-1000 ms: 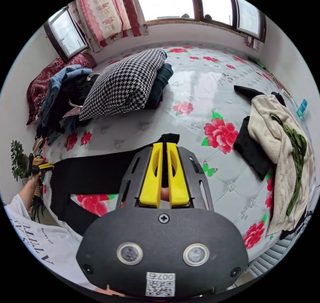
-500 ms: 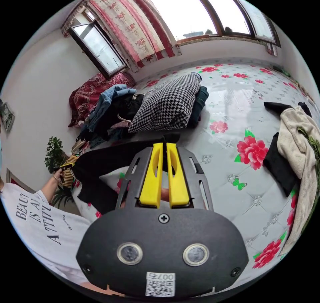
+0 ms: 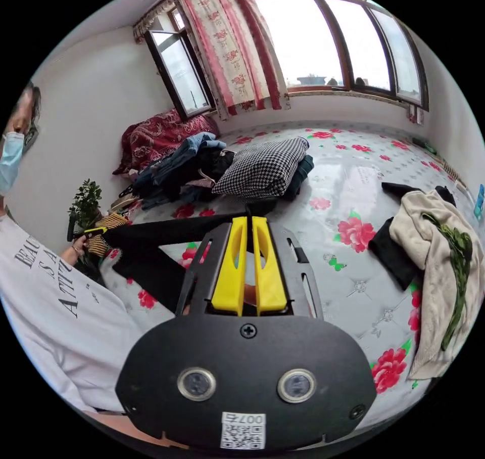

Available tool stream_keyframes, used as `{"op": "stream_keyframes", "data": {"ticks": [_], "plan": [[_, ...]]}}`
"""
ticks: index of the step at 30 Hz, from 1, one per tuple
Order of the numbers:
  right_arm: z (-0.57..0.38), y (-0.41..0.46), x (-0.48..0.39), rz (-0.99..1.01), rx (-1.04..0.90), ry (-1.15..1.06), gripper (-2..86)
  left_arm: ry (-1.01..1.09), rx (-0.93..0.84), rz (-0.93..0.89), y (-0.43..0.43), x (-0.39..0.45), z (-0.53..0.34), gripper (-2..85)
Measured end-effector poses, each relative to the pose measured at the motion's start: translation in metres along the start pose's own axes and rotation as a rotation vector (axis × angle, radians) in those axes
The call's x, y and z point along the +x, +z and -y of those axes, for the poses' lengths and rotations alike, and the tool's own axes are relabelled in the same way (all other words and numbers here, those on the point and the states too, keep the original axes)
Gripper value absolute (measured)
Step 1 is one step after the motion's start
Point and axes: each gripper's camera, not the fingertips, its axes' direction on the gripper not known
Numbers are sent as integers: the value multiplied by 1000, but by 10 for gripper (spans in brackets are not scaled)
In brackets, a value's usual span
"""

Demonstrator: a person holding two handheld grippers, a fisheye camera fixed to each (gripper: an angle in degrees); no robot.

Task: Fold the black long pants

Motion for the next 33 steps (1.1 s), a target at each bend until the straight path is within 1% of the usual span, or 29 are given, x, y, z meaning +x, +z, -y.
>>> {"op": "stream_keyframes", "data": {"ticks": [3,5,6,7,10,13,15,17,19,20,23,24,27,28,29,30,31,33], "plan": [[-64,30,16,-86,-211,96,-2,-64,-129,-16,31,2,-53,-5],[-114,66,36,-89,-393,233,-2,-105,-206,-37,55,1,-79,-5],[-123,71,40,-81,-416,263,-2,-139,-259,-45,69,-2,-90,-5],[-132,78,43,-77,-435,297,-2,-170,-252,-62,74,-6,-95,-5],[-117,65,42,-60,-325,300,-3,-237,-203,-85,62,-23,-79,-4],[-96,47,36,-69,-236,246,-2,-154,-172,-63,46,-25,-50,-1],[-97,52,36,-86,-259,246,-2,-116,-193,-58,50,-23,-40,4],[-118,71,49,-169,-359,341,-1,-80,-248,-42,67,-16,-40,16],[-130,75,62,-169,-399,440,1,-79,-355,1,92,-9,-48,44],[-132,66,66,-164,-333,486,3,-88,-356,9,92,-8,-49,48],[-129,54,71,-122,-199,528,10,-152,-259,30,73,-7,-52,58],[-128,57,72,-114,-205,526,11,-184,-237,45,66,-8,-54,62],[-123,92,72,-111,-349,485,15,-225,-228,122,57,-4,-61,62],[-121,103,69,-157,-384,469,16,-232,-239,155,58,-1,-64,61],[-115,106,63,-209,-355,428,17,-236,-245,167,60,0,-66,61],[-112,109,61,-210,-347,415,16,-240,-252,177,63,3,-68,59],[-106,117,60,-197,-357,400,16,-246,-255,183,69,6,-69,57],[-96,129,57,-266,-395,361,12,-262,-270,198,80,9,-66,50]]}}
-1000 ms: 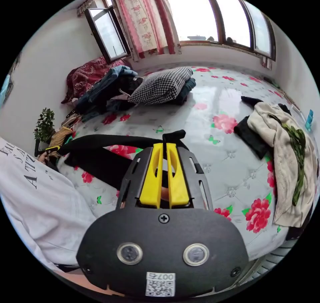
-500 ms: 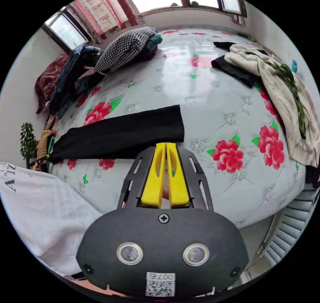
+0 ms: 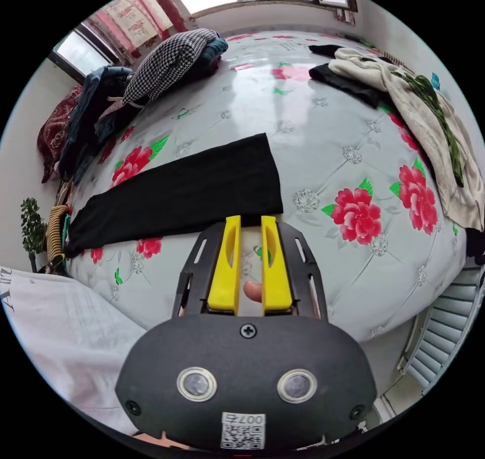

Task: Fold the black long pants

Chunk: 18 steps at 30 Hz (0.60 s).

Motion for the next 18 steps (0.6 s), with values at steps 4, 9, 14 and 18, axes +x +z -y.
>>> {"op": "stream_keyframes", "data": {"ticks": [4,9,14,18], "plan": [[25,-7,-1,-186,-62,-149,2,35,-144,191,35,15,21,1],[41,-14,57,-398,-123,-61,1,135,-184,265,46,18,29,-9],[51,-20,93,-505,-106,134,9,73,-141,188,34,6,15,-9],[58,-52,50,-436,126,20,16,42,-32,-45,7,6,-5,-8]]}}
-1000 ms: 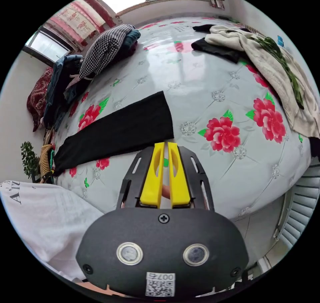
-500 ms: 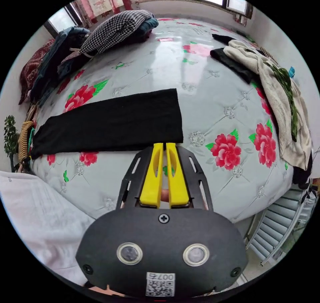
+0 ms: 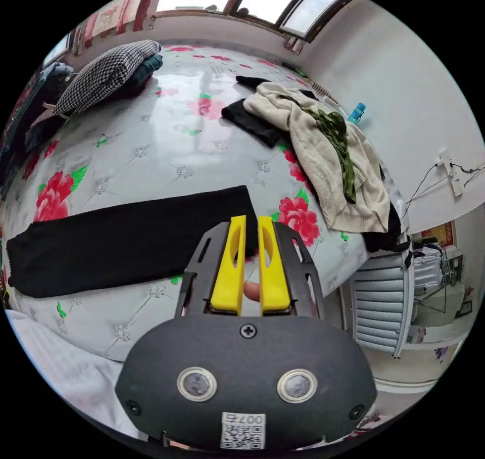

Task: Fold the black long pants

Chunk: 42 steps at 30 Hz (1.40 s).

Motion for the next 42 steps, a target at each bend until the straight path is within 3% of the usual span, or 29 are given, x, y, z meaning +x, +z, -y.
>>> {"op": "stream_keyframes", "data": {"ticks": [4,8,11,16,18,20,26,32,34,38,42], "plan": [[17,-41,-124,468,155,-399,36,10,22,-152,-2,9,-2,-3],[10,-74,-281,851,186,-838,61,64,42,-171,-1,20,9,-7],[-15,-93,-385,980,107,-1162,80,90,56,-175,-1,21,16,-9],[-68,-86,-481,880,-21,-1468,78,65,112,-235,-11,2,16,-10],[-78,-75,-492,803,-42,-1490,55,46,126,-239,-12,-7,13,-10],[-63,-75,-477,734,76,-1366,20,32,129,-222,-12,-18,8,-9],[30,-116,-400,858,262,-979,0,49,136,-201,-1,-38,1,-3],[-9,-150,-398,821,422,-1009,-1,130,73,-194,35,-11,29,10],[-34,-135,-423,773,370,-1090,-1,105,96,-217,42,-16,25,8],[-74,-71,-483,678,51,-1289,6,74,91,-267,45,-29,20,0],[-86,-70,-493,721,-23,-1310,22,35,57,-243,45,-42,10,-3]]}}
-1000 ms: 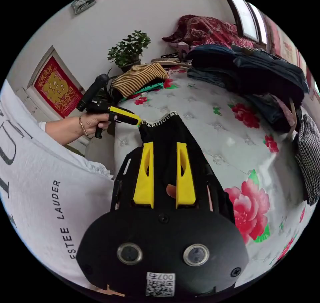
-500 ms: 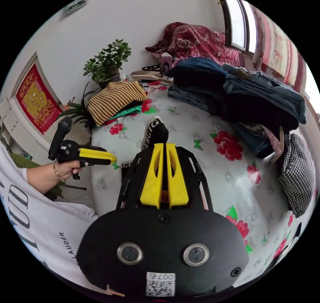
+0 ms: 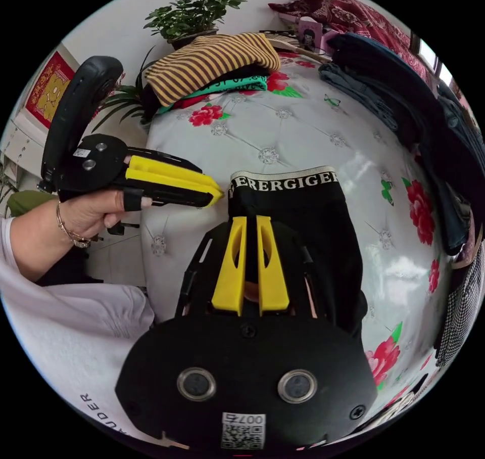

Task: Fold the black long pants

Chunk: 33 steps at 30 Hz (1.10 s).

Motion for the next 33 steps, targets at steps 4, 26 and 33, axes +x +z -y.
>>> {"op": "stream_keyframes", "data": {"ticks": [4,26,33], "plan": [[-8,-26,-5,11,49,-70,50,-44,-2,-23,-4,-13,-18,6],[-274,-101,98,-227,-122,473,18,544,-163,116,73,127,19,-2],[-297,-118,47,-129,-156,298,0,509,-227,102,72,130,-7,-9]]}}
